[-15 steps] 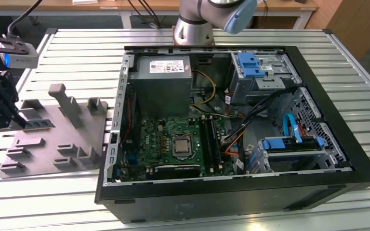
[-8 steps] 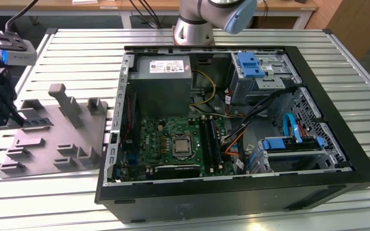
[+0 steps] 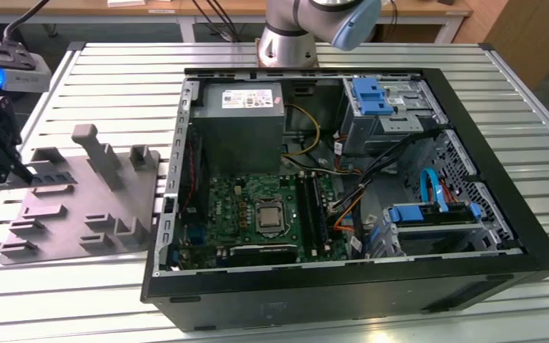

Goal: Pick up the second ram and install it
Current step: 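Pick up the second ram and move it above second insertion slot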

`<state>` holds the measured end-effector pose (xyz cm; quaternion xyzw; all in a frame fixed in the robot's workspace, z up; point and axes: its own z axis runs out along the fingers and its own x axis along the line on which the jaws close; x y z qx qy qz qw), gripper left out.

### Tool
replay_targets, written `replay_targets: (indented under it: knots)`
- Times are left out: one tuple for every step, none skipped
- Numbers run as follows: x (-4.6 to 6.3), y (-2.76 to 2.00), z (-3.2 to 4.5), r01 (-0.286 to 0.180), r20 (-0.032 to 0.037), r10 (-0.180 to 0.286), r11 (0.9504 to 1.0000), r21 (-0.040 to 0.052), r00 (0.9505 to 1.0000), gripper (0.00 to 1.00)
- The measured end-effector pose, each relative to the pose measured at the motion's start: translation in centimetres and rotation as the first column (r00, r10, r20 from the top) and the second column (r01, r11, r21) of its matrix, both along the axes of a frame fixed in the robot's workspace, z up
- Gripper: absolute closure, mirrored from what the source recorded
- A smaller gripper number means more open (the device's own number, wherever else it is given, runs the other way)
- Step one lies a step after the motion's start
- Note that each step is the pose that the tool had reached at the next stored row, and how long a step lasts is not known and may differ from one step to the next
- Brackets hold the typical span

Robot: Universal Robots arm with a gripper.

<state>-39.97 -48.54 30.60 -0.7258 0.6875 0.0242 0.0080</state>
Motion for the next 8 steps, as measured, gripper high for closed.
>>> replay_targets:
  knots:
    - [0.00,0.00,0.08,0.000,0.0000,0.000,1.0000,0.0000,1.0000,0.86]
    - [0.00,0.00,0.17,0.000,0.0000,0.000,1.0000,0.0000,1.0000,0.86]
    - [0.00,0.00,0.25,0.000,0.0000,0.000,1.0000,0.0000,1.0000,0.86]
    - [0.00,0.00,0.34,0.000,0.0000,0.000,1.0000,-0.0001,1.0000,0.86]
    - [0.00,0.00,0.42,0.000,0.0000,0.000,1.0000,0.0000,1.0000,0.86]
    - [0.00,0.00,0.51,0.000,0.0000,0.000,1.0000,0.0000,1.0000,0.86]
    - [0.00,0.00,0.59,0.000,0.0000,0.000,1.0000,0.0000,1.0000,0.86]
    - [0.00,0.00,0.67,0.000,0.0000,0.000,1.0000,0.0000,1.0000,0.86]
